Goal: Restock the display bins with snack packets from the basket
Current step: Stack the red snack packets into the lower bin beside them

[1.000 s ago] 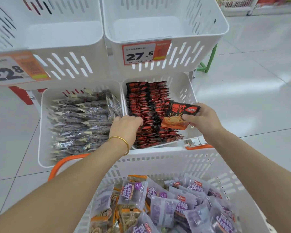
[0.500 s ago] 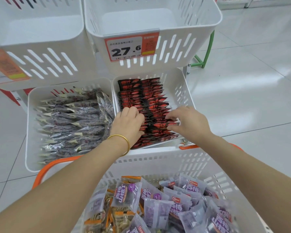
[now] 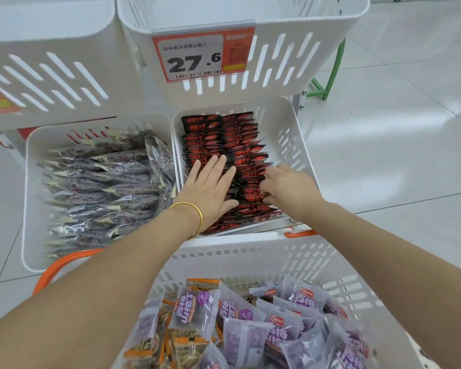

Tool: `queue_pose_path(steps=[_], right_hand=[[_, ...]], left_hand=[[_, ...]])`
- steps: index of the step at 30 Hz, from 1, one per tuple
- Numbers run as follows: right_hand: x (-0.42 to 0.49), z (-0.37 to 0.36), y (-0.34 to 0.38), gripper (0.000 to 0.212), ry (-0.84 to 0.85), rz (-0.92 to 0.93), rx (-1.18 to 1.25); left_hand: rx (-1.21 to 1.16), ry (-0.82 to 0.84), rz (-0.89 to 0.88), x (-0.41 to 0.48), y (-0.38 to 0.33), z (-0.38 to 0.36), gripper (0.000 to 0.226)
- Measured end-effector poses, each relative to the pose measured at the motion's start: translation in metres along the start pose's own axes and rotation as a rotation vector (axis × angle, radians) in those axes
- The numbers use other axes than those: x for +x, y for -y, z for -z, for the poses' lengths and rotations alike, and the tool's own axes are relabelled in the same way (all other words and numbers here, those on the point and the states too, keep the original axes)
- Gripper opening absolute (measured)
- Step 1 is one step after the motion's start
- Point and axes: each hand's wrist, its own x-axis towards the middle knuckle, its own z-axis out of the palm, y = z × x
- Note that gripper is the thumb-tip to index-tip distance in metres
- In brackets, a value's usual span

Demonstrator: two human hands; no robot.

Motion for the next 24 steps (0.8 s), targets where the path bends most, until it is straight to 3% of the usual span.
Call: queue_pose_path(steps=[3,6,9,19,22,24], right_hand=[[-0.006,0.007,-0.005,0.031,-0.087,0.064,0.080],[-0.004,0.007,-0.004,0.062,-0.256,-0.064,0.312],[0.011,-0.009,0.005,0.078,-0.122,-0.106,0.160],[0.039,-0.039,0.005,0.068,-0.132,-0.074,-0.072],[0.032,-0.030,0.005,0.074,-0.120,-0.077,-0.011],[0.019,-0.018,0.006,0.072,-0.209,-0.152,0.179]], left_hand=[[-0.193,-0.128,0.026,-0.003,0.002,0.003,0.059],[-0.149,-0.216,0.120,0.004,-0.001,0.001,0.058],[-0.105,-0.233,0.200,0.012,-0.005,-0.007,0.060],[-0.059,-0.209,0.263,0.016,-0.006,-0.018,0.064],[-0.057,-0.134,0.271,0.014,-0.007,-0.010,0.061],[-0.128,-0.076,0.281,0.011,-0.006,0.003,0.058]])
